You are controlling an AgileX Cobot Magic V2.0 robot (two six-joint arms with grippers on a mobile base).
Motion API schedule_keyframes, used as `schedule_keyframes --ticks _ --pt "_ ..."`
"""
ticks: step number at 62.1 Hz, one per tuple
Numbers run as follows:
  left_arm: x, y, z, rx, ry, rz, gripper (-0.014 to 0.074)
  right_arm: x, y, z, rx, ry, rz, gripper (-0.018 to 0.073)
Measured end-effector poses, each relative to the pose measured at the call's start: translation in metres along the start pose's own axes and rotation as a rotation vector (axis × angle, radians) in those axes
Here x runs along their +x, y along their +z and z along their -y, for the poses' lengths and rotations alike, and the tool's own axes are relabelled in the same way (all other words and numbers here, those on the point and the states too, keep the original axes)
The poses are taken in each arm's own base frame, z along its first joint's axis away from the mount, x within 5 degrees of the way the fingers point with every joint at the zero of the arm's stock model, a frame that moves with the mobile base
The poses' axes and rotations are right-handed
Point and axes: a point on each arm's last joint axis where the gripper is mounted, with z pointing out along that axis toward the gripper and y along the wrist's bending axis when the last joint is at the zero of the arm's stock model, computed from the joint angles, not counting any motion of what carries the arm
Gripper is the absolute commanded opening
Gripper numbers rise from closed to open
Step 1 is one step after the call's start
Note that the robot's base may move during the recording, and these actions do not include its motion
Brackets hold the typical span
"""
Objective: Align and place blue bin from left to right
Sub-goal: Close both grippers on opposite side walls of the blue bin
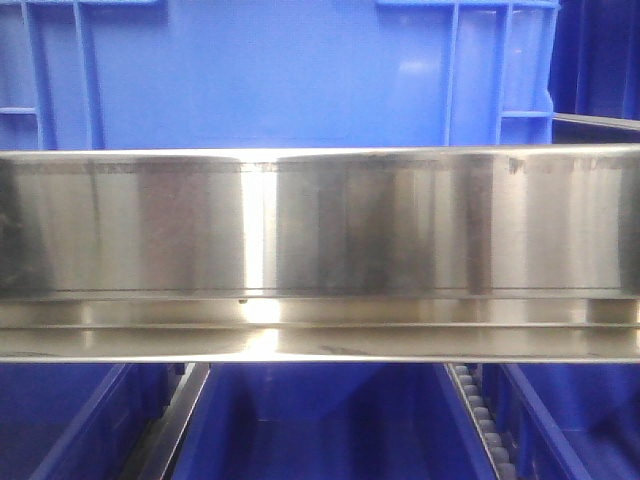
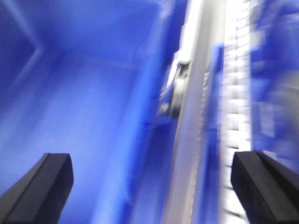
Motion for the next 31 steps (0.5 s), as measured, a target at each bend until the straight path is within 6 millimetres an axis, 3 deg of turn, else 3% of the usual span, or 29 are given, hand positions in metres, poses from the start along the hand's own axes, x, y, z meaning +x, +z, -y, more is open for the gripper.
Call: schedule_keyframes --ticks 16,31 --pt "0.002 0.033 0.003 -0.013 0.006 -0.064 0.0568 0.001 0.050 -0.001 0.001 0.028 -0.092 0.0570" --pt "0.002 0.055 -0.001 0.003 -0.027 -0.089 0.0568 0.004 0.082 0.001 0.003 0.034 -0.136 0.0570"
